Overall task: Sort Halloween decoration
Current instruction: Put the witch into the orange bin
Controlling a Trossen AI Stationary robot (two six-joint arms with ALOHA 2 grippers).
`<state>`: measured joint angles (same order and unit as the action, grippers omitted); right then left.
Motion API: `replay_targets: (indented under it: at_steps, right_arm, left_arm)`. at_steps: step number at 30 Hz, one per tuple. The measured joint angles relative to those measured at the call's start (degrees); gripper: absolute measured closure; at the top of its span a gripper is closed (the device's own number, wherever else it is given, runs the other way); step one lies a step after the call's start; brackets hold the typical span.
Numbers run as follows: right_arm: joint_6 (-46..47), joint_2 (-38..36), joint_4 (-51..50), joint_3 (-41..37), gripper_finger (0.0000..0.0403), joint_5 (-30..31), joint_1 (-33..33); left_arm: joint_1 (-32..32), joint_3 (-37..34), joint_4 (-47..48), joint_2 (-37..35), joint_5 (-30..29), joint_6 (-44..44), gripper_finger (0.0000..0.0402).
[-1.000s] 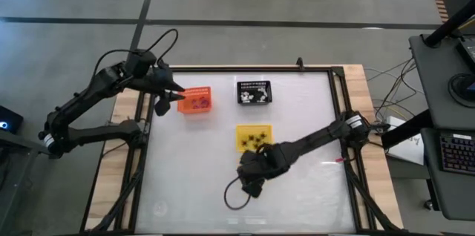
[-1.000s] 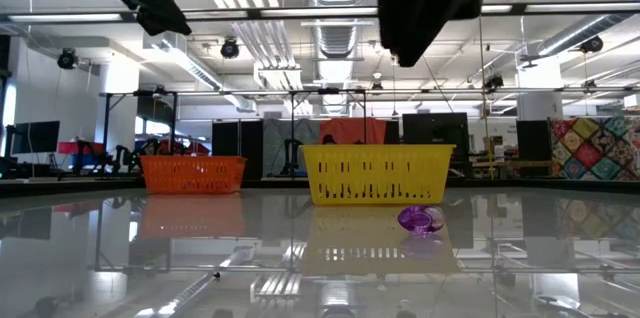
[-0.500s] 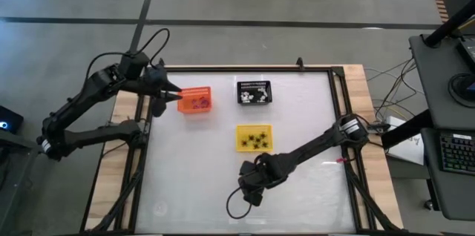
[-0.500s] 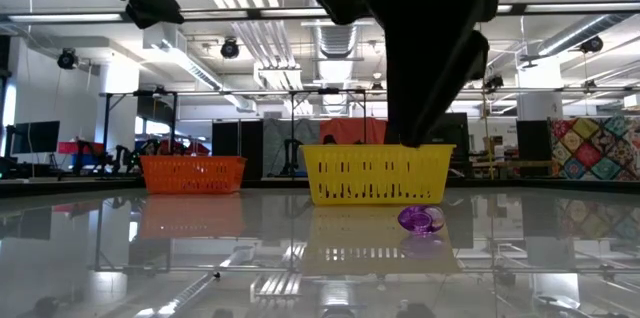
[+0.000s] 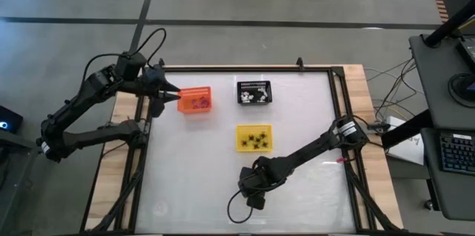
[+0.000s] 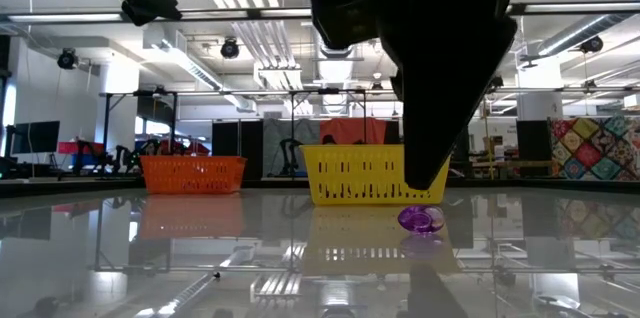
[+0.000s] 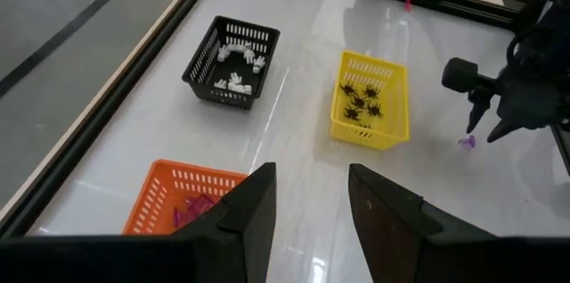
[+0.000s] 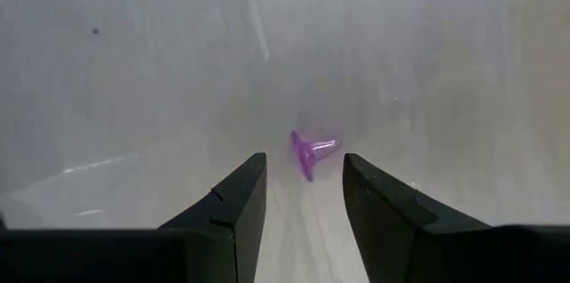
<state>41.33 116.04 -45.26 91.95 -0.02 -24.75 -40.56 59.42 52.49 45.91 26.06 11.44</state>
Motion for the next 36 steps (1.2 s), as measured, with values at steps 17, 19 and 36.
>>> replay_targets:
  at_steps: [17, 19, 36]
  right_arm:
    - [0.10, 3.61, 0.46, -0.03, 0.0317, -0.47, 0.00]
    - [0.38, 3.61, 0.59, -0.02, 0.0351, -0.69, 0.02]
    - [3.53, 3.33, 0.05, 6.56, 0.0394, -3.01, 1.20]
  left_arm:
    - [0.00, 0.00, -0.20, 0.28, 0.00, 0.00, 0.0277]
    - [0.00, 0.00, -0.20, 0.33, 0.00, 0.00, 0.0277]
    - [0.00, 0.00, -0.14, 0.16, -0.15, 0.57, 0.0277]
